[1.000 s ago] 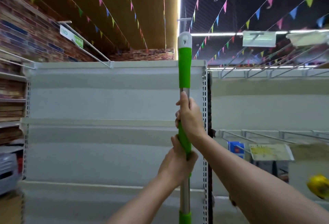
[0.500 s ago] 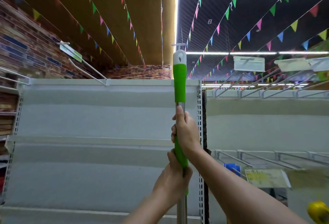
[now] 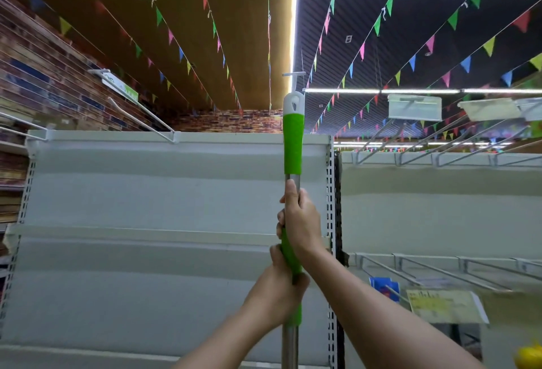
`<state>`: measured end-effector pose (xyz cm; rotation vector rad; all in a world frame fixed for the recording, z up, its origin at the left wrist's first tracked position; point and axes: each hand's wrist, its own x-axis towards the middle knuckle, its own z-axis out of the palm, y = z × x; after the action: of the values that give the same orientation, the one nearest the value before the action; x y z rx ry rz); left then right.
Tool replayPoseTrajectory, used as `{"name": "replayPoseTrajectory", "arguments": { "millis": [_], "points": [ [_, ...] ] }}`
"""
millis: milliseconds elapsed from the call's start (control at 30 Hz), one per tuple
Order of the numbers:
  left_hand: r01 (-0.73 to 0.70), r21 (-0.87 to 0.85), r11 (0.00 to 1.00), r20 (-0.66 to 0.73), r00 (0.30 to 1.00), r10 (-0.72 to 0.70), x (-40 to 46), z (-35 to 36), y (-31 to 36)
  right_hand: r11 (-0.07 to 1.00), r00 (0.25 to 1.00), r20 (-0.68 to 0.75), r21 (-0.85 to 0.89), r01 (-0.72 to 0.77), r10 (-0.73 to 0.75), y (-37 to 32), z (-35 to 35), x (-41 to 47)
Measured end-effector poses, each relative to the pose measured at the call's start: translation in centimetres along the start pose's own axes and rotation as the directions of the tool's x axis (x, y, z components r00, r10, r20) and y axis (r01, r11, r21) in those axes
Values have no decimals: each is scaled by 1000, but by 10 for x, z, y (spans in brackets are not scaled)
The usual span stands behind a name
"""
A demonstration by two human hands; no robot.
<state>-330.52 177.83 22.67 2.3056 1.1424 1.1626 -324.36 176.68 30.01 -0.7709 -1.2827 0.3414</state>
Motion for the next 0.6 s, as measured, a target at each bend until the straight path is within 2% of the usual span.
{"name": "replayPoseTrajectory", "arguments": {
  "millis": [167,600],
  "points": [
    [-46,11,999,14,999,46,10,-2,0,1000,1000,-4,-5,5,-5,5,0,4],
    [-47,-16,999,26,999,48,21,1,-11,1000,1000,-10,-13,11,-12,14,1,11]
  ]
}}
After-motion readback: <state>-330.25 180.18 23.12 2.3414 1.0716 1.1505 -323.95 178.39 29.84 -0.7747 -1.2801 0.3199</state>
